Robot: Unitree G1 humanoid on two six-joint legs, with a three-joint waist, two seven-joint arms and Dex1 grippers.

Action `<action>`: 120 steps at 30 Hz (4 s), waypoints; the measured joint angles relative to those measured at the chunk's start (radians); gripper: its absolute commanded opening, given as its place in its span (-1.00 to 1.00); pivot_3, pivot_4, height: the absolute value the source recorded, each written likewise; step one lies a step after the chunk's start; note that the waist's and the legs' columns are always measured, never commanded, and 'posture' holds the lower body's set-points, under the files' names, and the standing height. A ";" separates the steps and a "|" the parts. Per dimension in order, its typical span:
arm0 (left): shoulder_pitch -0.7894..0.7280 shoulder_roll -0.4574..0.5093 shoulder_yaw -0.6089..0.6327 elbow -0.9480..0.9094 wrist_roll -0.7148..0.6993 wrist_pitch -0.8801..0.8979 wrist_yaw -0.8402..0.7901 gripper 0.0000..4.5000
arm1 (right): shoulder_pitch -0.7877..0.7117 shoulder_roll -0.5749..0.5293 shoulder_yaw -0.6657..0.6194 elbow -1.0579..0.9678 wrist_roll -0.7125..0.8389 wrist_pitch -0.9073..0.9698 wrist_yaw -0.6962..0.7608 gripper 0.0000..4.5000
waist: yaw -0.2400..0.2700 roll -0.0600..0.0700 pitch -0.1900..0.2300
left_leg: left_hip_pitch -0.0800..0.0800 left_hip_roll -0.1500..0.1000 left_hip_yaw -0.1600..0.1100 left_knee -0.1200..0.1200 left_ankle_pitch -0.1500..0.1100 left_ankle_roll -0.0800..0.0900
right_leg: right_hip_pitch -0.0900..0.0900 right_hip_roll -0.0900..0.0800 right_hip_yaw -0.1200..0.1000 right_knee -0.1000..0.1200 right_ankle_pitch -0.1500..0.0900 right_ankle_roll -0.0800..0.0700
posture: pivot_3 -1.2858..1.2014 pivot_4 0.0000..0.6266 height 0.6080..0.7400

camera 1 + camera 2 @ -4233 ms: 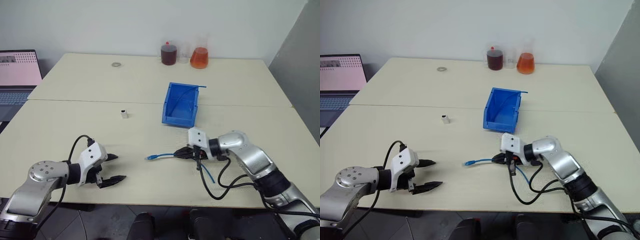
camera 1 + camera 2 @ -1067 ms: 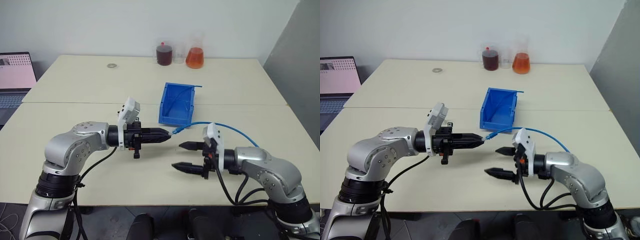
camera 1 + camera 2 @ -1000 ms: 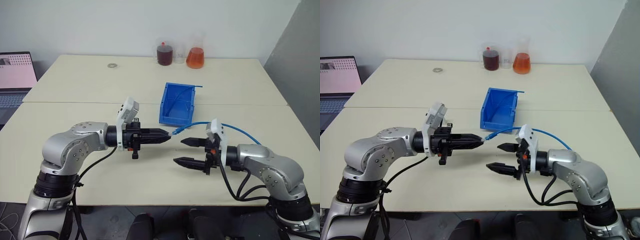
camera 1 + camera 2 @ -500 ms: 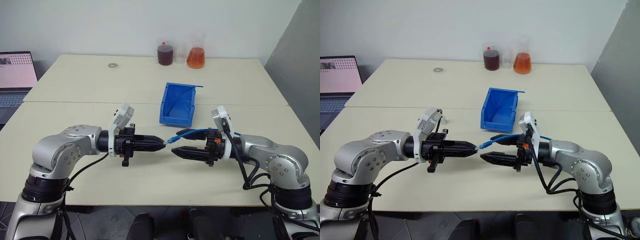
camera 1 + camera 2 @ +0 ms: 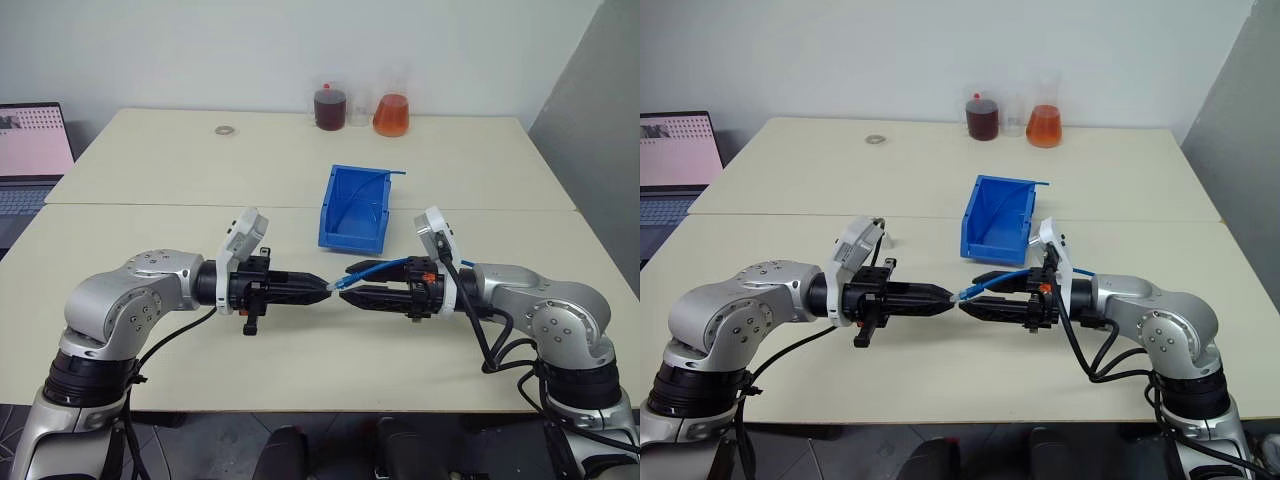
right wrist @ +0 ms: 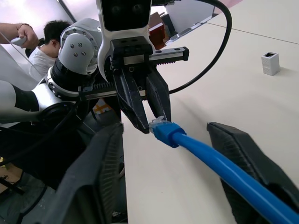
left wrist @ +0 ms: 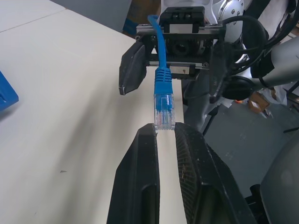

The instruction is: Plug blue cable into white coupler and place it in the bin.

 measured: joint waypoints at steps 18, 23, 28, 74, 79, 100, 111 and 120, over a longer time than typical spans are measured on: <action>-0.008 0.007 -0.038 0.007 0.044 -0.056 -0.033 -0.74 | 0.000 -0.014 0.005 0.000 -0.002 -0.010 0.025 -0.94 | 0.000 0.000 0.000 | -0.001 0.000 0.000 0.000 0.000 0.000 | -0.001 0.000 0.000 0.000 0.000 0.000 | 0.03 -0.52 1.00; 0.019 0.020 -0.079 0.002 0.121 -0.127 -0.042 -0.20 | 0.001 -0.024 0.013 0.005 -0.007 -0.020 0.025 -0.94 | 0.000 0.000 0.000 | -0.001 0.000 0.000 0.000 0.000 0.000 | -0.002 0.000 0.000 0.000 0.000 0.000 | 0.03 -0.52 1.00; 0.026 0.021 -0.085 -0.004 0.152 -0.156 -0.039 0.26 | 0.005 -0.035 0.020 0.006 -0.026 -0.041 0.026 -0.94 | 0.000 0.000 0.000 | -0.002 0.000 0.000 0.000 0.000 0.000 | -0.002 0.000 0.000 0.000 0.000 0.000 | 0.03 -0.52 1.00; -0.220 -0.373 0.082 0.664 0.694 -0.182 1.005 1.00 | 0.073 -0.070 0.040 0.058 -0.180 -0.191 0.041 -0.95 | 0.005 -0.002 0.000 | -0.003 -0.002 -0.001 0.001 0.000 0.000 | -0.002 -0.002 -0.001 0.001 0.001 0.001 | 0.03 -0.52 1.00; -0.243 -0.386 0.088 0.715 0.698 -0.214 1.013 1.00 | 0.073 -0.071 0.040 0.057 -0.180 -0.191 0.039 -0.95 | 0.005 -0.002 0.000 | -0.003 -0.002 -0.001 0.001 0.000 0.000 | -0.002 -0.002 -0.001 0.001 0.001 0.001 | 0.03 -0.52 1.00; -0.254 -0.414 0.124 0.769 0.698 -0.269 1.052 -0.67 | 0.073 -0.072 0.035 0.051 -0.173 -0.177 0.020 -0.95 | 0.001 -0.002 0.000 | -0.002 -0.002 0.000 0.001 0.000 0.000 | -0.002 -0.002 -0.001 0.001 0.001 0.001 | 0.03 -0.52 1.00; -0.131 -0.310 0.048 0.625 0.716 -0.302 0.884 -0.67 | 0.076 -0.086 0.027 0.036 -0.166 -0.166 0.002 -0.95 | -0.001 -0.002 0.000 | -0.002 -0.001 0.000 0.000 0.000 -0.001 | -0.002 -0.003 -0.001 0.001 0.001 0.001 | 0.03 -0.52 1.00; 0.067 0.032 -0.253 0.149 0.655 -0.412 0.196 -0.67 | 0.151 -0.233 0.066 -0.057 -0.198 -0.176 0.071 -0.95 | 0.011 -0.002 0.000 | -0.003 -0.002 0.001 0.000 0.000 0.000 | -0.002 -0.007 -0.001 0.000 0.001 0.001 | 0.03 -0.52 1.00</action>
